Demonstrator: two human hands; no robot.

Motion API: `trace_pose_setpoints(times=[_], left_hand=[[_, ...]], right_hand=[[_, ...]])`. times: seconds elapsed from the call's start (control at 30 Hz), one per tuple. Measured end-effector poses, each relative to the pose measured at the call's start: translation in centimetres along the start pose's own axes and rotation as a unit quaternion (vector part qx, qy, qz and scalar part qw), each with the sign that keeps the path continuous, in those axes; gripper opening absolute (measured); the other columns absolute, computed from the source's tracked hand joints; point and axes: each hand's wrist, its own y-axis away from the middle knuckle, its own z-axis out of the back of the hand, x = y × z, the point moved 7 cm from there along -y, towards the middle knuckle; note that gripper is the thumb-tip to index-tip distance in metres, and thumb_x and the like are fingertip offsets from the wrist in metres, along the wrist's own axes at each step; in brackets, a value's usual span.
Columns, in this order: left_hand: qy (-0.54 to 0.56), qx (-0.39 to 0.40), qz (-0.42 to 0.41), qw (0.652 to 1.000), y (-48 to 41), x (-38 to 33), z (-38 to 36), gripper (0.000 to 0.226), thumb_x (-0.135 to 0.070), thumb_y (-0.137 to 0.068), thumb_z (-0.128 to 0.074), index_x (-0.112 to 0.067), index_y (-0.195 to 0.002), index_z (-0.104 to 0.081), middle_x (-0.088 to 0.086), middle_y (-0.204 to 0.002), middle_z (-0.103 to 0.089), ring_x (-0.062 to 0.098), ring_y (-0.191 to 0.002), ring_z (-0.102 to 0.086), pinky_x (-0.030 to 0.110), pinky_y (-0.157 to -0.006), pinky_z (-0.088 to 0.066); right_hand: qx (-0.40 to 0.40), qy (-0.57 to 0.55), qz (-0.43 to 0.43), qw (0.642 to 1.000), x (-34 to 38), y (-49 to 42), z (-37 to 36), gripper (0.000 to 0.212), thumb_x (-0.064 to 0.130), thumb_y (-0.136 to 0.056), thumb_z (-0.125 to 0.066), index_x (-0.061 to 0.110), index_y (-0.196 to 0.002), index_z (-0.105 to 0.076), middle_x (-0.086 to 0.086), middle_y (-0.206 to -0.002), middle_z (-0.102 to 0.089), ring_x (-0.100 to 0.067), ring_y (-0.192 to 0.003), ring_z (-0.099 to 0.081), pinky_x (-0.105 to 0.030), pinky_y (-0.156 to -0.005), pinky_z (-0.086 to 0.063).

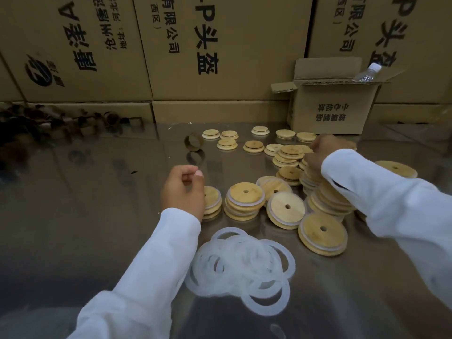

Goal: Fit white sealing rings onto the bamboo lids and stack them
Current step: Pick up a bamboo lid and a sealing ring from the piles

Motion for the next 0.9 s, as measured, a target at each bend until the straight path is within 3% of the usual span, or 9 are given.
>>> trace_pose_setpoints(times=[0.13,0.23,0.33,0.4,0.47,0.53,0.63,0.73,0.9], left_hand=[[0.003,-0.003,-0.014,1.000,-0.1,-0.2,0.0,0.008,-0.016,-0.090,-0.052,-0.022,-0.091,-0.057,-0.017,-0.080,-0.053,-0.002,-0.076,-0.051,0.011,-0.065,-0.036],[0.014,-0.005,-0.018,1.000,-0.1,-0.3,0.0,0.009,-0.015,-0.090,-0.051,-0.022,-0.091,-0.057,-0.017,-0.080,-0.053,-0.002,-0.076,-0.051,0.011,-0.065,-0.036],[0.024,-0.002,-0.022,0.999,0.0,-0.3,0.0,0.011,-0.014,-0.090,-0.051,-0.023,-0.091,-0.058,-0.017,-0.080,-0.054,-0.002,-0.076,-0.052,0.010,-0.065,-0.036],[0.033,-0.003,-0.021,0.999,0.0,-0.4,0.0,0.012,-0.014,-0.090,-0.051,-0.024,-0.090,-0.058,-0.017,-0.080,-0.055,-0.002,-0.075,-0.052,0.010,-0.065,-0.037],[0.038,-0.003,-0.021,0.999,0.1,-0.5,0.0,0.013,-0.014,-0.090,-0.051,-0.025,-0.089,-0.057,-0.016,-0.080,-0.056,-0.001,-0.076,-0.053,0.011,-0.065,-0.037],[0.038,0.003,-0.020,0.999,0.2,-0.6,-0.1,0.013,-0.014,-0.091,-0.051,-0.025,-0.090,-0.057,-0.016,-0.081,-0.056,0.000,-0.077,-0.053,0.012,-0.065,-0.038],[0.043,0.014,-0.002,0.999,0.2,-0.5,0.0,0.013,-0.016,-0.091,-0.051,-0.027,-0.090,-0.056,-0.014,-0.083,-0.057,0.001,-0.079,-0.054,0.014,-0.064,-0.039],[0.062,0.026,0.019,0.998,0.4,-0.7,0.2,0.010,-0.019,-0.091,-0.051,-0.027,-0.086,-0.057,-0.010,-0.084,-0.059,0.002,-0.077,-0.054,0.013,-0.060,-0.040],[0.106,0.086,-0.004,0.991,1.6,-2.5,-0.2,0.025,-0.037,-0.092,-0.049,-0.017,-0.083,-0.062,-0.009,-0.071,-0.060,-0.010,-0.068,-0.056,0.010,-0.063,-0.041]], right_hand=[[0.105,0.150,0.072,0.980,2.6,-0.6,-3.1,0.054,0.041,-0.083,-0.058,0.023,-0.132,-0.044,-0.008,-0.126,-0.053,-0.030,-0.111,-0.051,-0.037,-0.092,-0.044],[0.156,0.255,0.051,0.953,2.6,-1.6,-5.5,0.064,0.057,-0.082,-0.052,0.021,-0.134,-0.040,-0.006,-0.135,-0.046,-0.029,-0.123,-0.043,-0.044,-0.104,-0.034],[0.198,0.278,0.002,0.940,1.7,-2.1,-7.4,0.076,0.065,-0.083,-0.042,0.017,-0.141,-0.031,-0.009,-0.145,-0.034,-0.031,-0.134,-0.030,-0.049,-0.112,-0.023],[0.154,0.233,-0.004,0.960,1.7,-2.3,-7.0,0.065,0.061,-0.082,-0.047,0.015,-0.129,-0.045,-0.009,-0.129,-0.049,-0.033,-0.127,-0.039,-0.053,-0.111,-0.022],[0.075,0.201,0.013,0.977,2.5,-1.8,-5.4,0.041,0.050,-0.084,-0.049,0.015,-0.103,-0.057,-0.004,-0.094,-0.058,-0.031,-0.111,-0.050,-0.058,-0.111,-0.012],[0.008,0.197,0.059,0.979,3.9,-0.9,-3.5,0.039,0.047,-0.086,-0.047,0.014,-0.105,-0.054,-0.003,-0.083,-0.057,-0.031,-0.105,-0.053,-0.059,-0.111,-0.008],[-0.050,0.078,0.142,0.985,6.3,1.5,-0.9,0.050,0.048,-0.085,-0.054,0.018,-0.123,-0.042,-0.008,-0.105,-0.062,-0.033,-0.108,-0.053,-0.056,-0.110,-0.019],[-0.073,-0.046,0.246,0.965,8.7,5.3,1.0,0.059,0.042,-0.080,-0.065,0.020,-0.128,-0.039,-0.004,-0.122,-0.056,-0.028,-0.114,-0.050,-0.049,-0.109,-0.024],[-0.062,-0.139,0.349,0.925,9.6,12.4,0.8,0.072,0.035,-0.070,-0.075,0.028,-0.130,-0.035,0.002,-0.126,-0.052,-0.021,-0.115,-0.049,-0.035,-0.094,-0.041]])
